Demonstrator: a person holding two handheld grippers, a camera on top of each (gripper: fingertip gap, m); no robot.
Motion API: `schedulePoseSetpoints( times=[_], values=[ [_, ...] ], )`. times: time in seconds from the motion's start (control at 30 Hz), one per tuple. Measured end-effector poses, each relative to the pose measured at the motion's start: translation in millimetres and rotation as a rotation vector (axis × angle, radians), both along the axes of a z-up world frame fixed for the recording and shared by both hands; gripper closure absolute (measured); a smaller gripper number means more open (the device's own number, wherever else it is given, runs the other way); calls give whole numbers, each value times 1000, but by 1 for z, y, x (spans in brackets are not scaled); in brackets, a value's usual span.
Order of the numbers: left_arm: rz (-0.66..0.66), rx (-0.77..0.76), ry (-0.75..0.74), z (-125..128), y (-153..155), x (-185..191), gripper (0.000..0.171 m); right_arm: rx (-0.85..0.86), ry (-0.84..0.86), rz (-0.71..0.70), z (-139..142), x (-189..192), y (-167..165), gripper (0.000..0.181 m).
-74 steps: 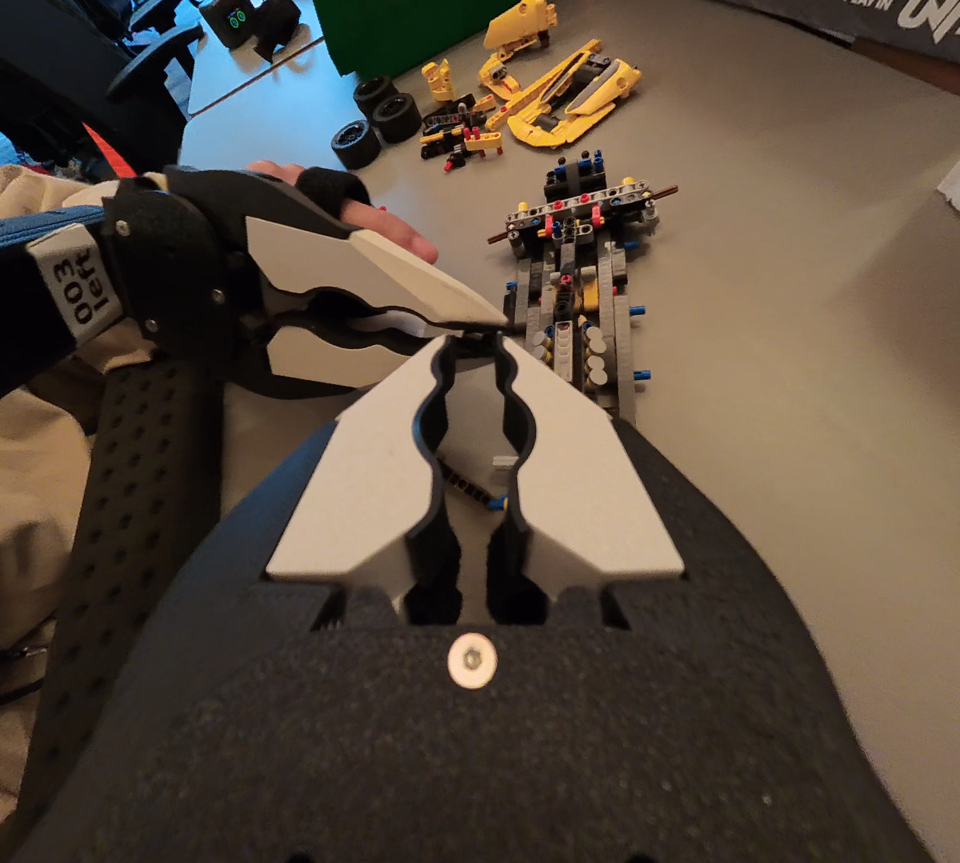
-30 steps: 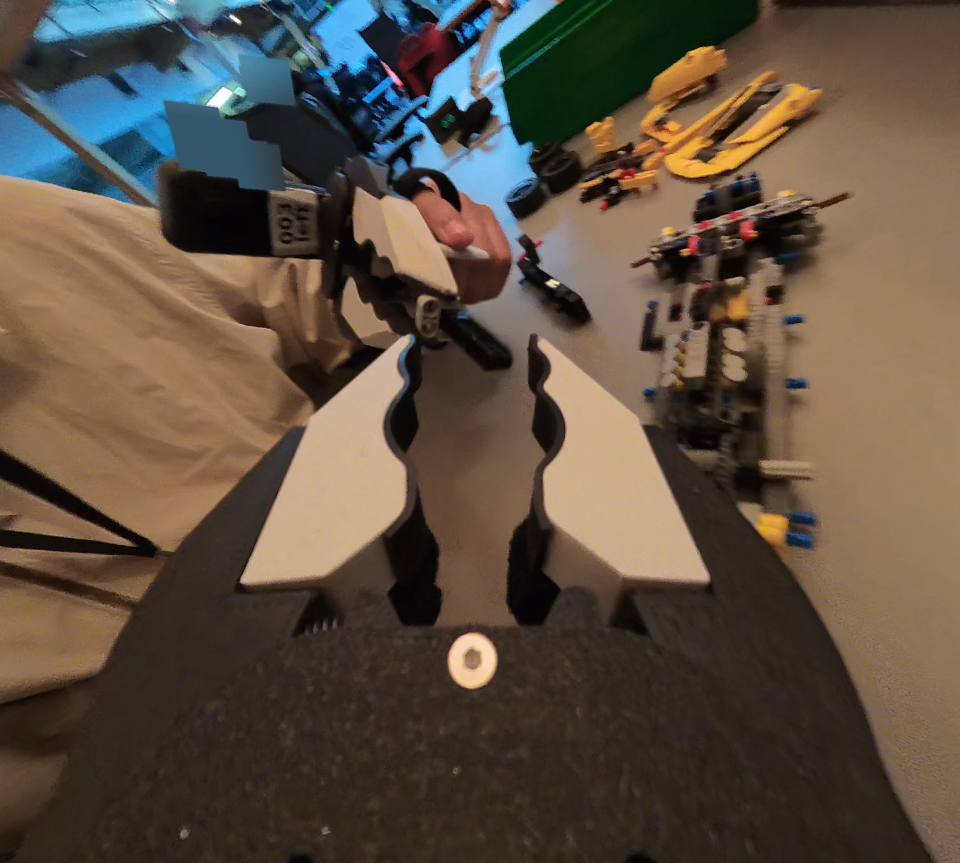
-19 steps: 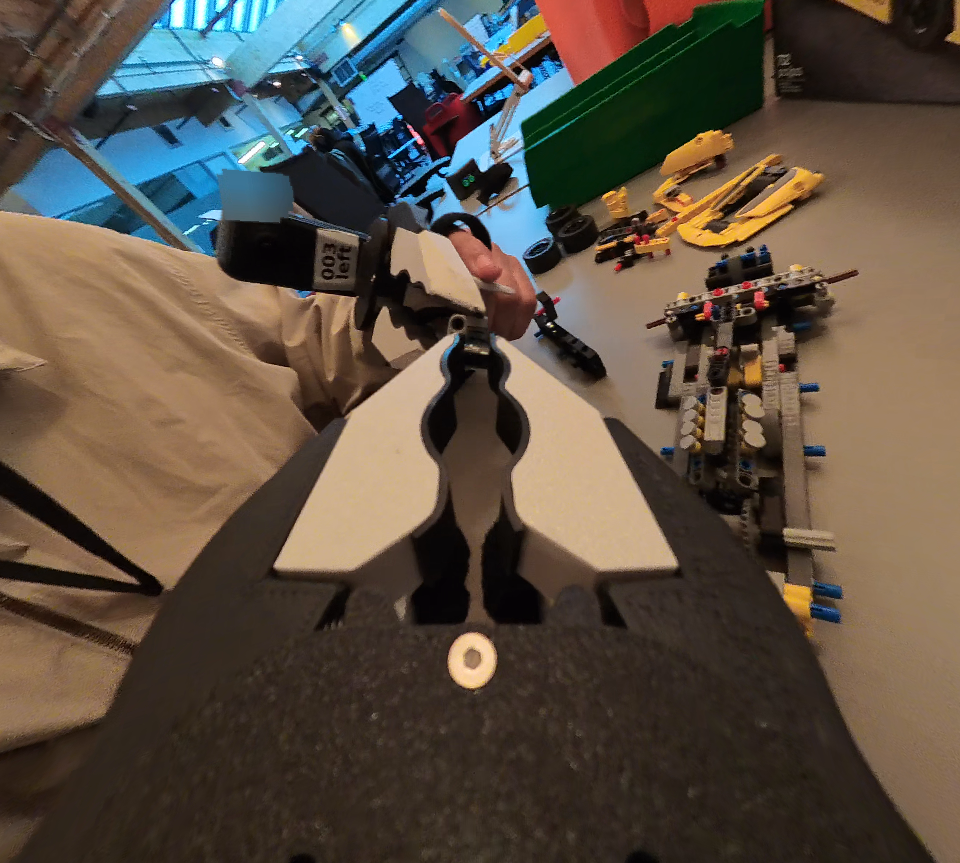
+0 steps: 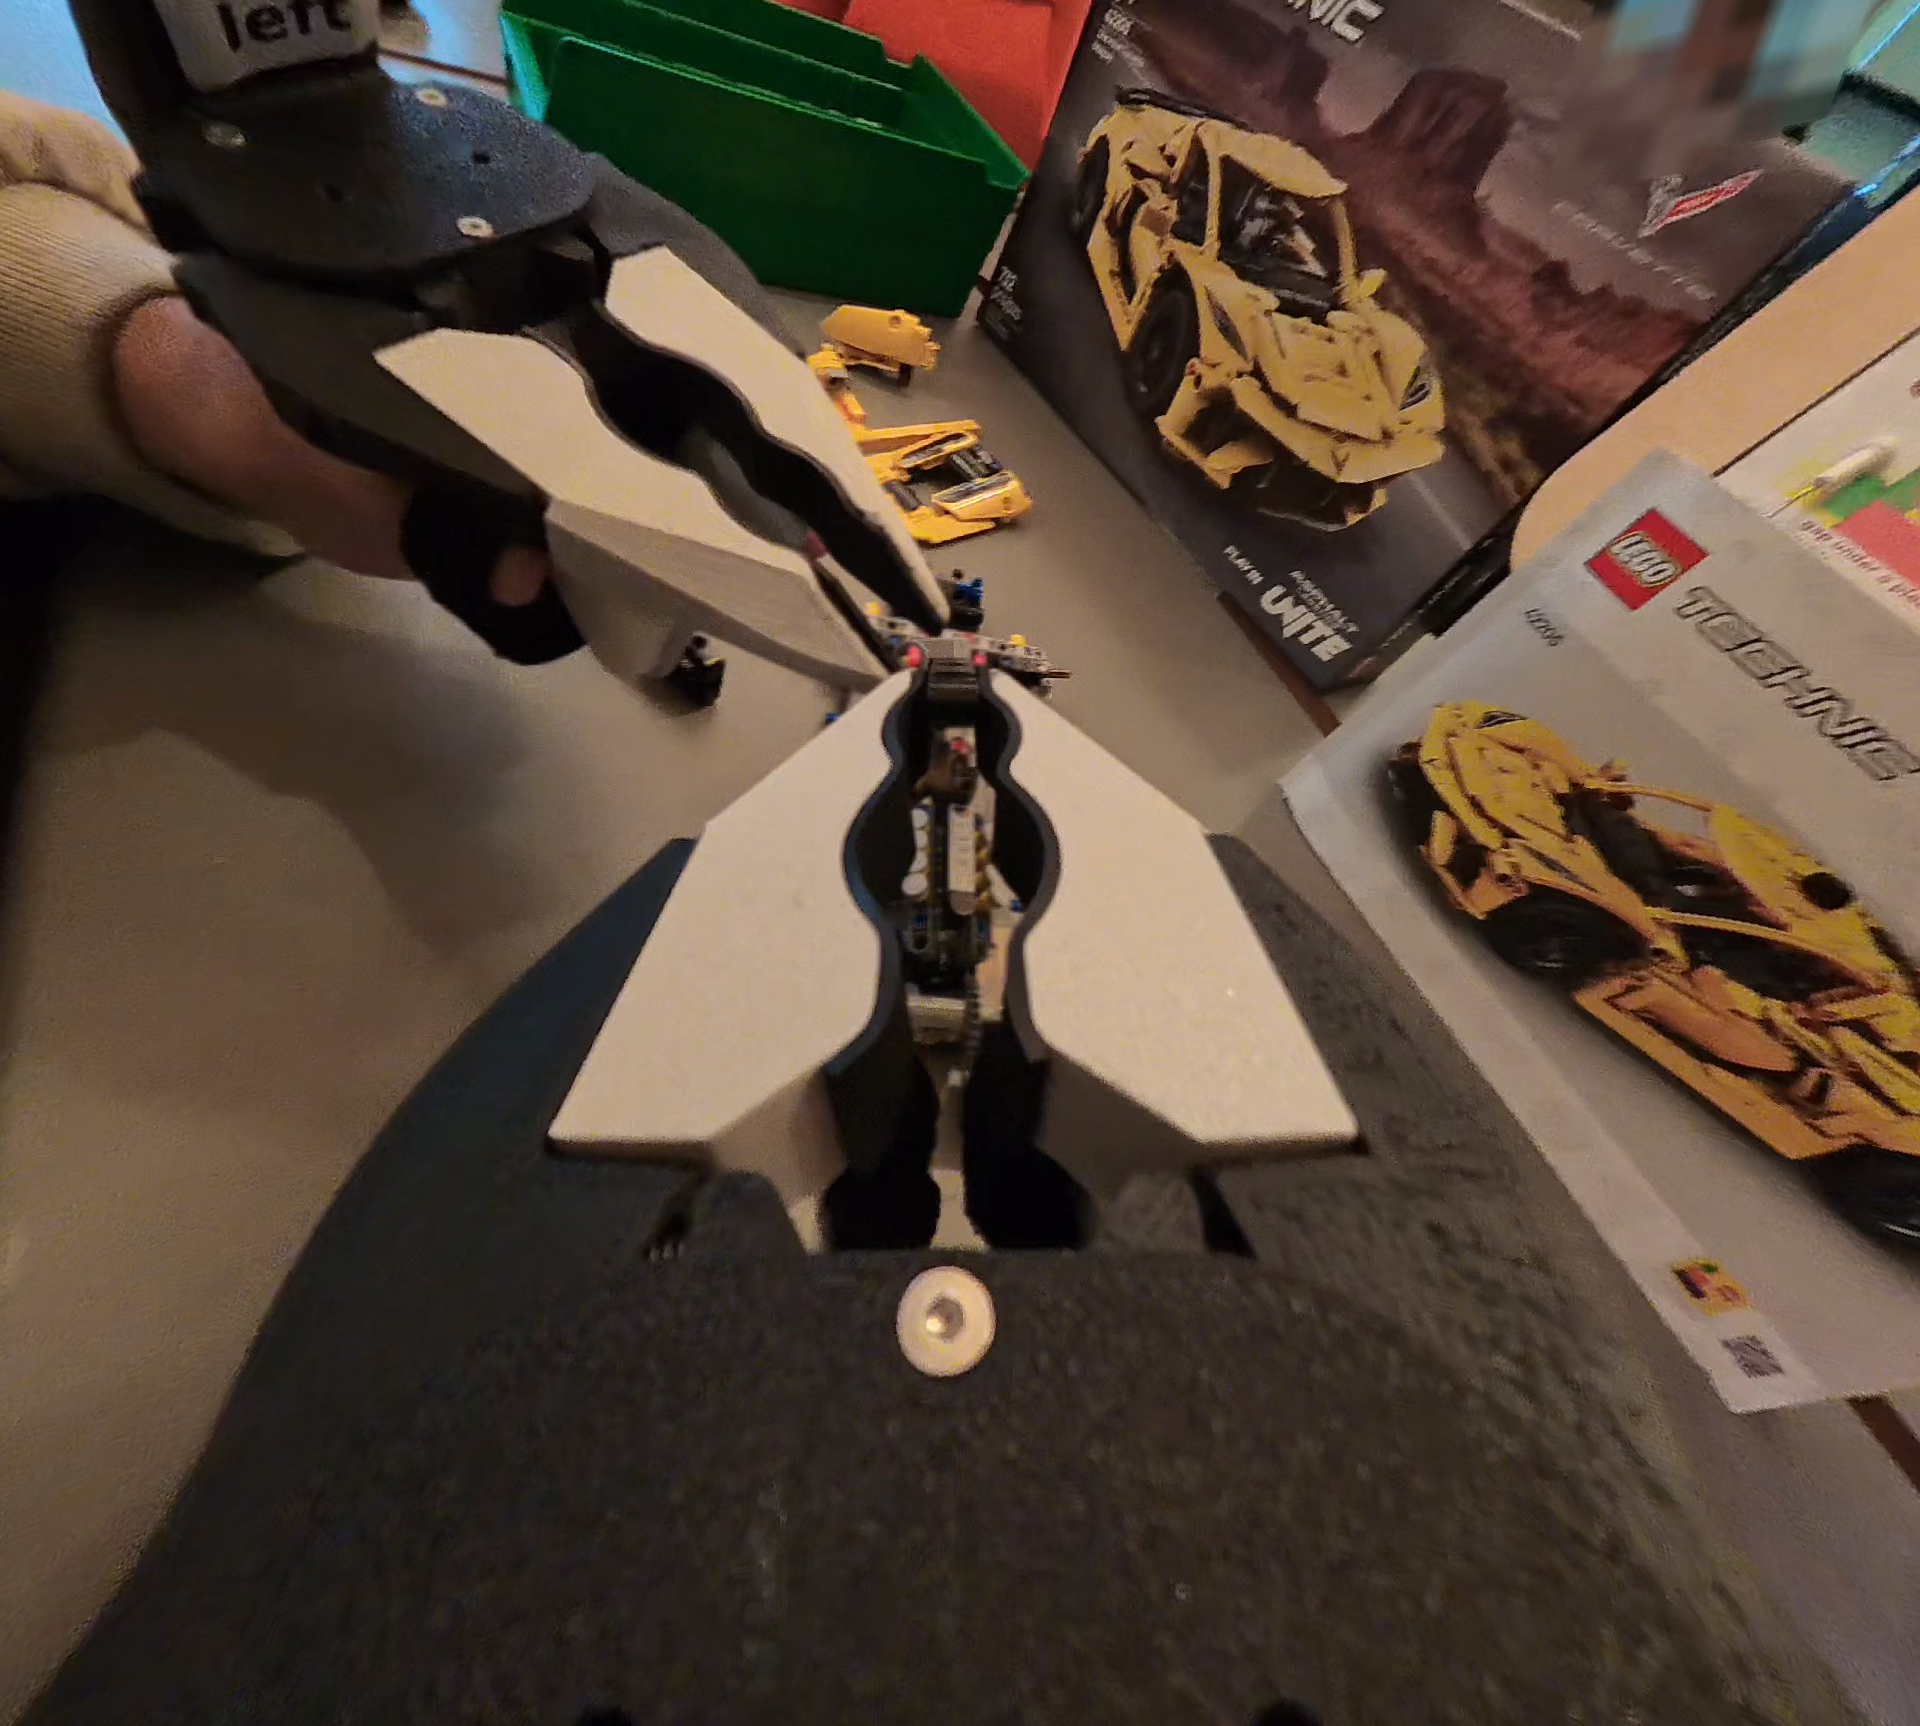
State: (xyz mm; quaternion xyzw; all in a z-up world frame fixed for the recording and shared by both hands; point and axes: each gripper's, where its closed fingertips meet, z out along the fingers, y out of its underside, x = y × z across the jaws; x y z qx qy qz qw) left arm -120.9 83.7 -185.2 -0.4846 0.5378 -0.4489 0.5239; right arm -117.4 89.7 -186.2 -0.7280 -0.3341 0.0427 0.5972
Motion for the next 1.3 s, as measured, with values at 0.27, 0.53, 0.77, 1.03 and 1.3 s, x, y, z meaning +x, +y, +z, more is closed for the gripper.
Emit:
schedulePoseSetpoints(
  times=[0.27, 0.53, 0.77, 1.03, 1.3],
  values=[
    [-75, -286, -3, -1, 7, -1, 159, 71, -67, -18, 0, -1, 2, 175],
    [-84, -320, 10, -4, 7, -1, 155, 131, -86, -9, 5, -6, 1, 176],
    [-143, -318, -11, 1, 3, -4, 157, 183, -137, 9, 9, -9, -4, 175],
    [-115, -415, 27, -9, 10, -1, 157, 125, -167, -53, 0, -5, 2, 174],
    [-155, -220, 101, -11, 7, -9, 164, -206, 333, 100, -11, -8, 3, 175]
  ],
)
